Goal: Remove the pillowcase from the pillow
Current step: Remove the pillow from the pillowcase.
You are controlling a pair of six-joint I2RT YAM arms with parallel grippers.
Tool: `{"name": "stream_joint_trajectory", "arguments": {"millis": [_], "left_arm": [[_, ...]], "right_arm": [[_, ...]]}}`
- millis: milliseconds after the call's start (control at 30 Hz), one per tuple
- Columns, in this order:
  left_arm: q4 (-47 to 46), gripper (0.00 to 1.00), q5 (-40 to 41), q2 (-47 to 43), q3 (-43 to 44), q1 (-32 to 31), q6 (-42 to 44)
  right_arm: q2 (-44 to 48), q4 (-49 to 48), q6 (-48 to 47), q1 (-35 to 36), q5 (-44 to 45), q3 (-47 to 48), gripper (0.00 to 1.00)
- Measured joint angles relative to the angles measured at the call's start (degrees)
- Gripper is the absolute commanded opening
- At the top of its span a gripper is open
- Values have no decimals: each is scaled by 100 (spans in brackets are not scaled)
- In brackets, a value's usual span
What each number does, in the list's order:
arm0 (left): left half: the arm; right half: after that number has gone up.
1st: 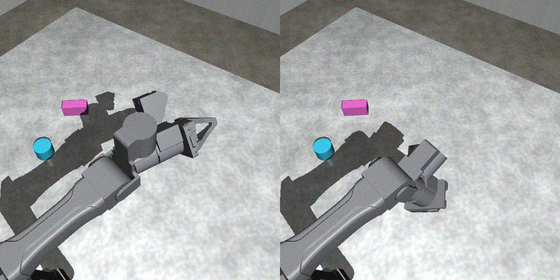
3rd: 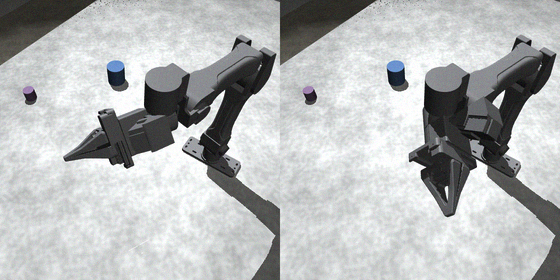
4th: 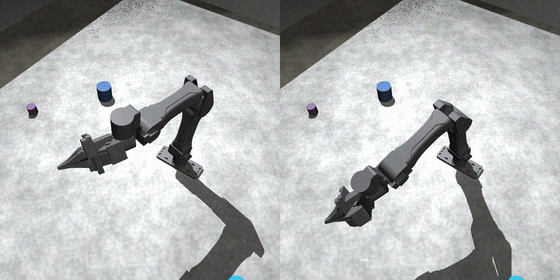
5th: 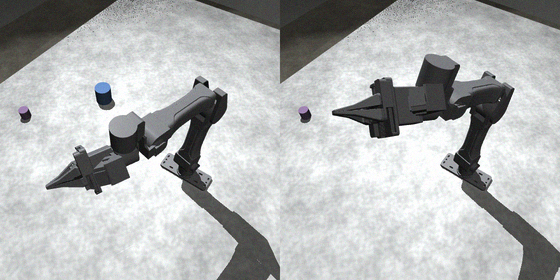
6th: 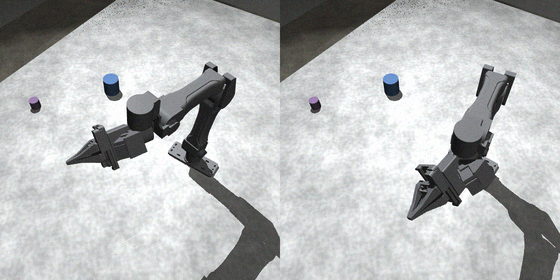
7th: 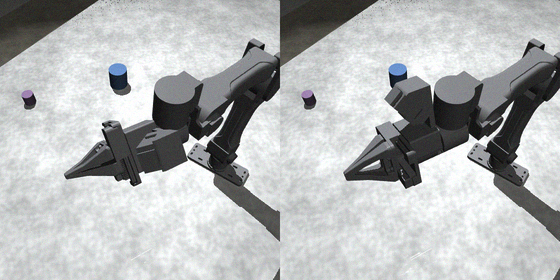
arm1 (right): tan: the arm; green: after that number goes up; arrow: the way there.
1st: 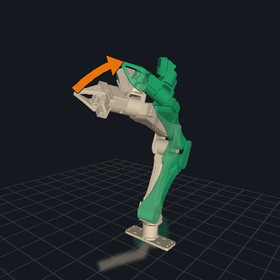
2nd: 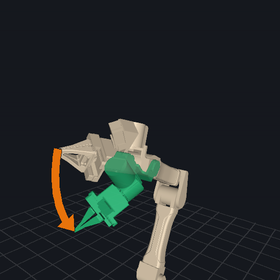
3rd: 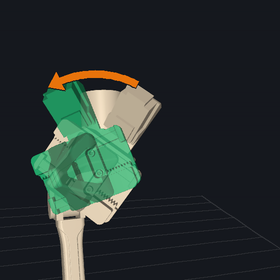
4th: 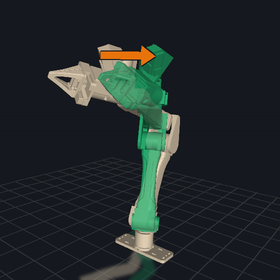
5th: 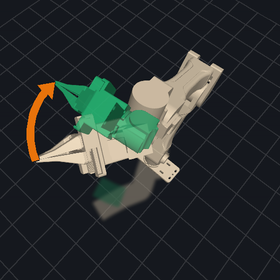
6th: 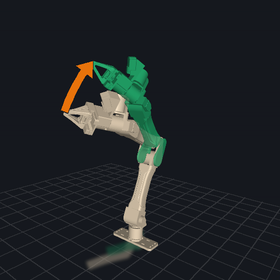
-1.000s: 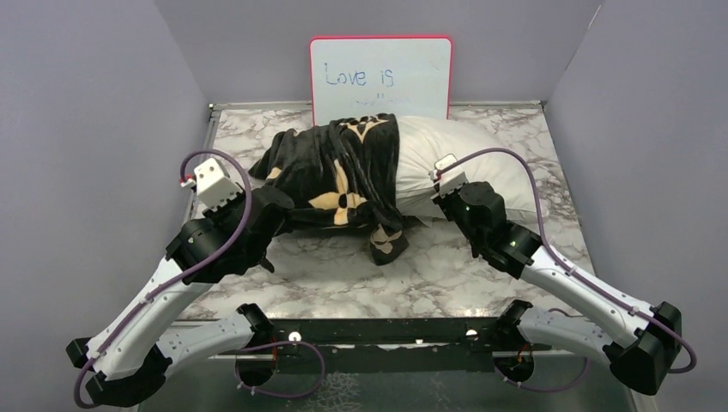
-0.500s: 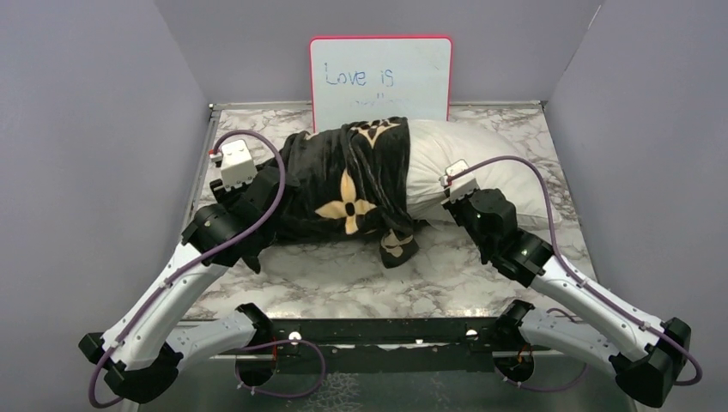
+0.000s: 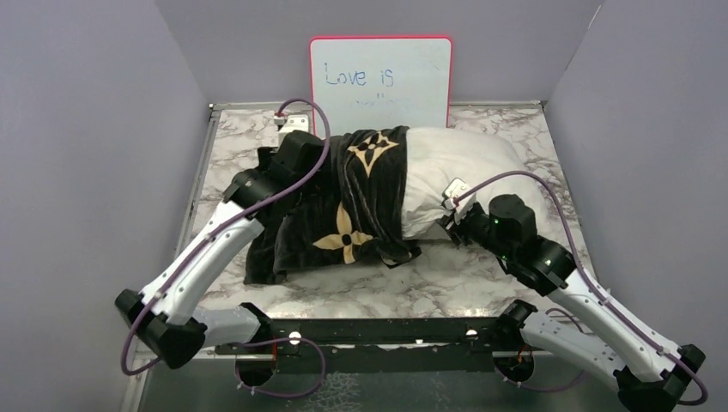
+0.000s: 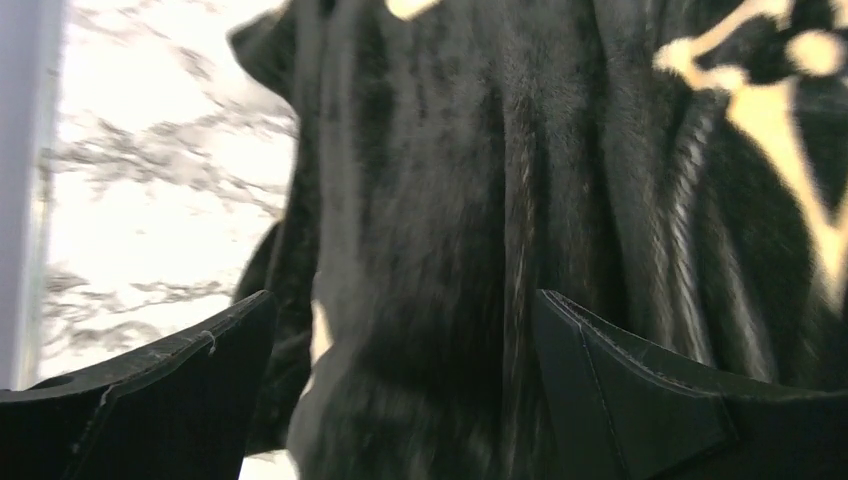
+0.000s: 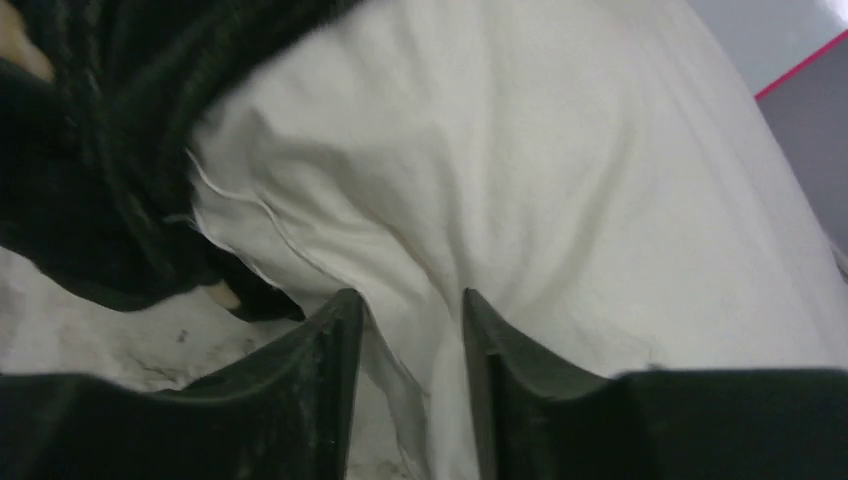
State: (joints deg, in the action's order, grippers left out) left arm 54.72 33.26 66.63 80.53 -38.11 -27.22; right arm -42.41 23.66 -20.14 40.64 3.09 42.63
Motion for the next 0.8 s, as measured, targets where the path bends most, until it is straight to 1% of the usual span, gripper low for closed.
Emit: {"name": "stream_joint_trajectory", "arguments": {"millis": [67, 100, 200, 267, 300, 367, 467, 533, 600, 633, 700, 800], "left_arm": [[-341, 99, -599, 407, -216, 280, 105], [-494, 99, -872, 511, -356, 400, 136], [-872, 99, -1672, 682, -802, 671, 162], [-1080, 97, -2096, 678, -1045, 699, 175], [-1182, 96, -2253, 675, -1128, 702, 181], [-1392, 95, -2514, 678, -1329, 715, 173], [-1744, 94, -2841, 595, -1797, 750, 109], [-1954, 93, -3010, 431, -2135, 761, 39], [-2063, 92, -3143, 201, -2413, 767, -13], [-2114, 91, -3195, 83, -2524, 767, -26], [-2199, 90, -3265, -188, -2730, 767, -85], [-2267, 87, -3276, -516, -2911, 765, -146]], "right_arm": [[107, 2, 83, 0, -358, 227, 71], [186, -17, 142, 0, -529, 369, 73], [247, -39, 472, 0, -857, 973, 75], [92, -22, 745, 0, -903, 1464, 75], [-81, 11, 927, 4, -892, 1775, 76], [-588, 76, 1325, 7, -682, 2385, 79], [-1655, 339, 1987, 11, 85, 3211, 83], [-2437, 656, 2343, -2, 483, 3711, 84], [-3250, 918, 2575, -90, 608, 4087, 84], [-3661, 1069, 2719, -170, 614, 4238, 84], [-4186, 1263, 2955, -317, 575, 4334, 84], [-4468, 1340, 3346, -664, 437, 4223, 83]]}}
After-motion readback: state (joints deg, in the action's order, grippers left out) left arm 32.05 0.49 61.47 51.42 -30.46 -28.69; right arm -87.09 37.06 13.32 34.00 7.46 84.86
